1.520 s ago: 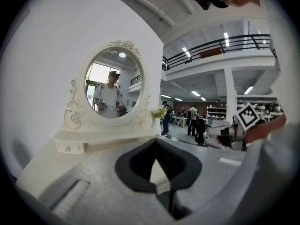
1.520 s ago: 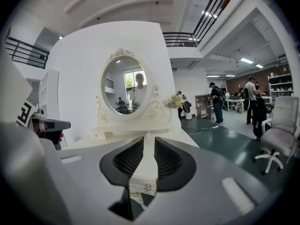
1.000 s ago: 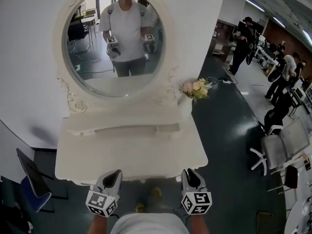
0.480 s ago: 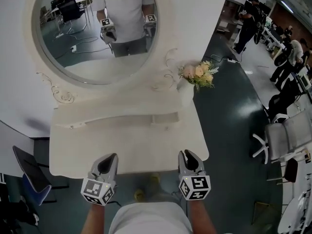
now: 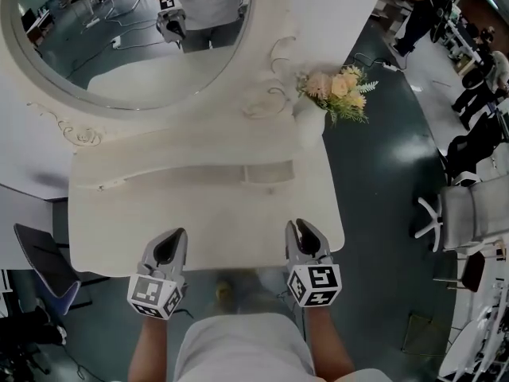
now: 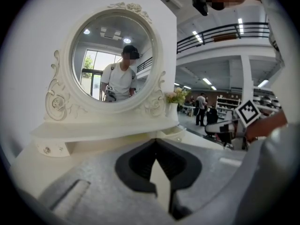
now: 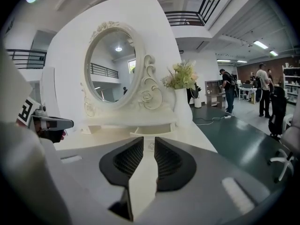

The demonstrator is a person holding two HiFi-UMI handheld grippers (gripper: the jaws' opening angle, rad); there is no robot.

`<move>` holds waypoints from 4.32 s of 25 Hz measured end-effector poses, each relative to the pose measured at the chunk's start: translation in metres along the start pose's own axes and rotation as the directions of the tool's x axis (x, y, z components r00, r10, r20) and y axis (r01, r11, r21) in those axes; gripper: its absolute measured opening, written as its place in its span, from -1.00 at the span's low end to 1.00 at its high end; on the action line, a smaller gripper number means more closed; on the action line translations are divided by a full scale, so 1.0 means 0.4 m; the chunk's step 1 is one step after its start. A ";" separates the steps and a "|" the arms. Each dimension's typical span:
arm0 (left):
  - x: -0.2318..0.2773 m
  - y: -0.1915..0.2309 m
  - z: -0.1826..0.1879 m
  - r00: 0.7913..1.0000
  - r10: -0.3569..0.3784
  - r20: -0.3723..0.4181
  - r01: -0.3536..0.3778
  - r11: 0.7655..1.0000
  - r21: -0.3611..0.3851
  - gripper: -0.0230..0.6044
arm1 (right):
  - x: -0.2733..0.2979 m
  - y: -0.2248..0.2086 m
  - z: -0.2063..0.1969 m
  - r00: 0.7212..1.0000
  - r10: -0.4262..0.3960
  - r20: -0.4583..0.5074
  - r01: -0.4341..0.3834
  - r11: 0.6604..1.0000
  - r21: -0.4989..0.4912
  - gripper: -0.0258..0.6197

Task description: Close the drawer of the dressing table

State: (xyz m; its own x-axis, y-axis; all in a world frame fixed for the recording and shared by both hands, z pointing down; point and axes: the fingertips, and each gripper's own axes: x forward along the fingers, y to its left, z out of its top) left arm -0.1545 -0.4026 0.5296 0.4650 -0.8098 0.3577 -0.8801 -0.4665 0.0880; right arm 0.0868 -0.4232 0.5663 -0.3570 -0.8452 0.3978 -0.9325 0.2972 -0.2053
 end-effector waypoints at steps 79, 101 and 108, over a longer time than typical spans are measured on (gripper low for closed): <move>0.223 0.028 -0.106 0.984 0.079 -0.159 -0.091 0.993 -0.069 -0.93 | 0.504 -0.086 -0.062 0.983 0.107 -0.151 -0.105 0.994 0.017 -0.65; 0.231 0.006 -0.077 0.987 0.081 -0.141 -0.086 0.996 -0.031 -0.93 | 0.526 -0.086 -0.043 0.977 0.128 -0.168 -0.131 0.991 -0.009 -0.63; 0.196 0.001 -0.068 0.991 0.070 -0.112 -0.077 0.995 -0.061 -0.93 | 0.475 -0.079 -0.043 0.980 0.115 -0.164 -0.117 0.993 -0.003 -0.63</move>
State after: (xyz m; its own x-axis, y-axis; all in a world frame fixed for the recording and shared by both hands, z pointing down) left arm -0.1210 -0.4567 0.5832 0.3885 -0.7953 0.4653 -0.9176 -0.3799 0.1170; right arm 0.0475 -0.5855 0.6640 -0.4661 -0.7212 0.5125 -0.8844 0.3956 -0.2476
